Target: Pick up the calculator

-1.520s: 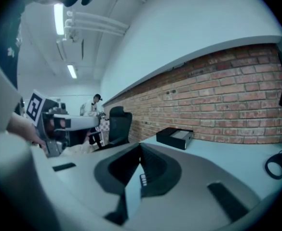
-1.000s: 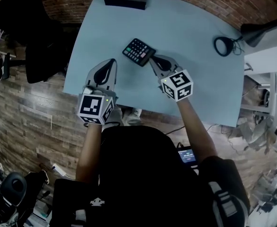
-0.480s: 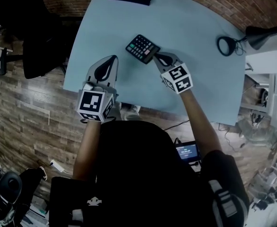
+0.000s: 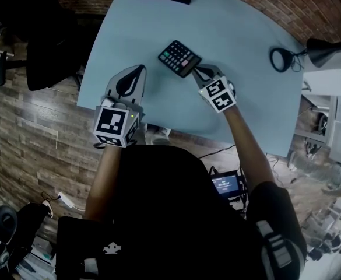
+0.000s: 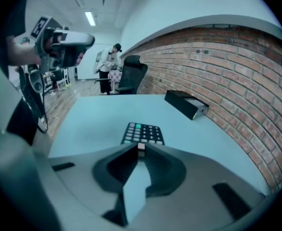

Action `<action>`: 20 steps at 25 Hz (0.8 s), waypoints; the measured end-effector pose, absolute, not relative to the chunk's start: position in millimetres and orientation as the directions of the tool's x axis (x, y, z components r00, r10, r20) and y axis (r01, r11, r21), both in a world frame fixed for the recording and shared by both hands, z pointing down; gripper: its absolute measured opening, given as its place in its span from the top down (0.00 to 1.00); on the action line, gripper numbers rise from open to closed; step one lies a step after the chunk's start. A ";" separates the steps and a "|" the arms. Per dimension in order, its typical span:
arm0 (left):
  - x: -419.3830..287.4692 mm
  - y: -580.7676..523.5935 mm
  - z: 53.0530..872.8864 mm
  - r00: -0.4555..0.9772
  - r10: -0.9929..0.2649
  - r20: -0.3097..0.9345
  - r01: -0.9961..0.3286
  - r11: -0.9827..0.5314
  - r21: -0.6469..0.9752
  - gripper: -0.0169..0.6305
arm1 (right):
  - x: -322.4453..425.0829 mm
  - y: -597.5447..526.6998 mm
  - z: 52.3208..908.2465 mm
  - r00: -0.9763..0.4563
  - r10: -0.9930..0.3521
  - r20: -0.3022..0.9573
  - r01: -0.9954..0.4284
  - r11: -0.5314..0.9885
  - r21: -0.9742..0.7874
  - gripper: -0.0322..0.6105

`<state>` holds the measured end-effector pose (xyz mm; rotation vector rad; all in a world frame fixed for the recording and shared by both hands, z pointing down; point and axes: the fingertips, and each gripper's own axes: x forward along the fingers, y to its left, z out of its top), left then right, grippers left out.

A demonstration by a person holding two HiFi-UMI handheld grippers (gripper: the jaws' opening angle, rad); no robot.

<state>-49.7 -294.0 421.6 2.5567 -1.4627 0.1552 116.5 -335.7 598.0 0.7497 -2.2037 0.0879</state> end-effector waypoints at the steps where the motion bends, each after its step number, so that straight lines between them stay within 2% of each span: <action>1: -50.2 -294.2 422.2 0.507 -0.841 0.187 -0.862 -0.495 0.113 0.97 | 116.8 -336.2 600.8 -0.511 -0.484 0.710 -0.546 0.821 0.168 0.90; 6: -50.8 -293.6 425.8 0.510 -0.837 0.200 -0.860 -0.498 0.109 0.97 | 118.2 -340.0 606.0 -0.512 -0.490 0.705 -0.593 0.796 0.123 0.87; 14: -46.6 -292.4 433.5 0.519 -0.826 0.222 -0.855 -0.507 0.111 0.97 | 118.8 -338.5 618.0 -0.515 -0.482 0.709 -0.632 0.772 0.065 0.70; 20: -38.4 -292.3 438.2 0.528 -0.816 0.236 -0.849 -0.517 0.110 0.97 | 126.5 -343.0 628.0 -0.511 -0.490 0.706 -0.685 0.728 0.010 0.66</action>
